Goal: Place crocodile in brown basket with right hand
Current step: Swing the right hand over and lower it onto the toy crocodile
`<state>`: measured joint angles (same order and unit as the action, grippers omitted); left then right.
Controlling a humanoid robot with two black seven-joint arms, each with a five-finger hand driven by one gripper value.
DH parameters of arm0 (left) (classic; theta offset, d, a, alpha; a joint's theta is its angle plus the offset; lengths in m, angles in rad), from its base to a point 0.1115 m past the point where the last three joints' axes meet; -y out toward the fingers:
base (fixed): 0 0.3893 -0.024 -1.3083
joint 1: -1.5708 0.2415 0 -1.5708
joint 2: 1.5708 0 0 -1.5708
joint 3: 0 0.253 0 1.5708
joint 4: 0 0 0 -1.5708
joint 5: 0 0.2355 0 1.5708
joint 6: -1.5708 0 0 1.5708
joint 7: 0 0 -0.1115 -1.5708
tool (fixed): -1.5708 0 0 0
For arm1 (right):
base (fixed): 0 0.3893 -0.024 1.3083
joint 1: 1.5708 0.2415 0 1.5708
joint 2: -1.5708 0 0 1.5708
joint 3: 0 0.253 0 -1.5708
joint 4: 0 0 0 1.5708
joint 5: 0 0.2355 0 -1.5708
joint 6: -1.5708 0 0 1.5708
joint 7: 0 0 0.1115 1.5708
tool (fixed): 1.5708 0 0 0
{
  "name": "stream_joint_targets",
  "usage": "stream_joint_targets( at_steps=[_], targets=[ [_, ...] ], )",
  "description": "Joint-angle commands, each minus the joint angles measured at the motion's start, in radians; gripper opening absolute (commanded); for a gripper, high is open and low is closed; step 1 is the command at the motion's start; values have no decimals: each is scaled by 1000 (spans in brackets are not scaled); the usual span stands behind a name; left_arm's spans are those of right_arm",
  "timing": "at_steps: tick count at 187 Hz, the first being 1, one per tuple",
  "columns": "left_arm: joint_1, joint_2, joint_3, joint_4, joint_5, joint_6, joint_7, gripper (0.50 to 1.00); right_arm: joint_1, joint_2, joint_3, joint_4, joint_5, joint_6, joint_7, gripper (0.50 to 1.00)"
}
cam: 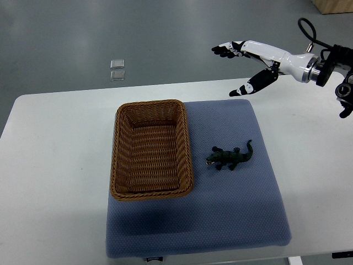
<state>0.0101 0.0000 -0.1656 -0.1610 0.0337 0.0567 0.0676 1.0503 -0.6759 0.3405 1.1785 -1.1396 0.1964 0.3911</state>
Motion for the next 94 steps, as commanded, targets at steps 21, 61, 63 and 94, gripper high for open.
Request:
stream_joint_targets(
  at_steps=[21,61,63,94],
  targets=[
    [1,0,0,0,0,0,0,1000,39,-5,-58,85,-261,57,-3,924],
    [1,0,0,0,0,0,0,1000,45,-19,-179,107,-327,52,-6,924],
    [-1,0,-2,0,0,0,0,1000,45,-19,-184,107,-330,51,-8,921],
    [-1,0,-2,0,0,0,0,1000,28,-1,-204,92,-338,43,-40,921]
  ],
)
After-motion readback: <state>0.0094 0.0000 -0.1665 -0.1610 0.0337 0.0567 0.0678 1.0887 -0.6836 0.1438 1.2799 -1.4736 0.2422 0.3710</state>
